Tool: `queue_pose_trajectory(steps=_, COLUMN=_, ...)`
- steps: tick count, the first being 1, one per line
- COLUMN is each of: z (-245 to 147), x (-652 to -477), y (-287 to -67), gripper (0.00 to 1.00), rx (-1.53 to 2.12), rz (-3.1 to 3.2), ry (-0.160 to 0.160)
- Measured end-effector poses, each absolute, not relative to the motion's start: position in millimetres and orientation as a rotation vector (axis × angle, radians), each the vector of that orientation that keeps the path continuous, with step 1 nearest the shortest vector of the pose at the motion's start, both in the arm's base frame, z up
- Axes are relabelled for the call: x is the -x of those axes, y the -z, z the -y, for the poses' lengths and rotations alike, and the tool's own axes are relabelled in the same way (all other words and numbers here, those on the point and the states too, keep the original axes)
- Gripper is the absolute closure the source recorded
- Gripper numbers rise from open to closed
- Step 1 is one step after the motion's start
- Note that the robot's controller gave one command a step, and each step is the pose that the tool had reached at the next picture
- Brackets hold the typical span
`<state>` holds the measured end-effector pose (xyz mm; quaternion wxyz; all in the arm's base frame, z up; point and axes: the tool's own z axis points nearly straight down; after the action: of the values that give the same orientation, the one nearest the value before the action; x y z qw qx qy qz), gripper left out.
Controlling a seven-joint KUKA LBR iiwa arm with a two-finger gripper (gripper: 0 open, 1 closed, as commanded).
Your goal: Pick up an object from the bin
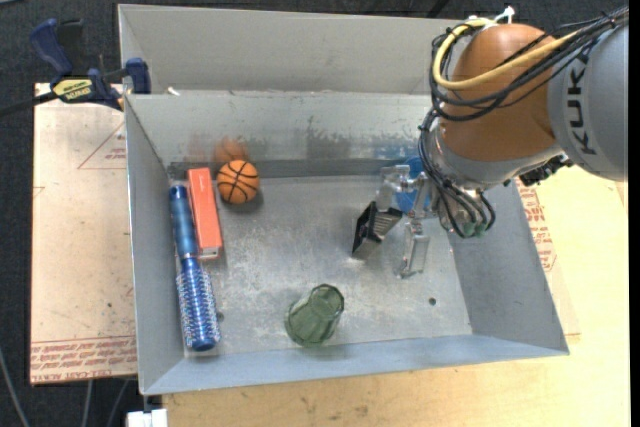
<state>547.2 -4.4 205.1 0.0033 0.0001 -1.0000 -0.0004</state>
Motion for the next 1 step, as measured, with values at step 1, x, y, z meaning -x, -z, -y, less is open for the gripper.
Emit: queue_pose_trajectory(steps=1, z=4.4, x=-548.8, y=-209.6, gripper=0.00, rx=0.000, rz=3.143, ry=0.001)
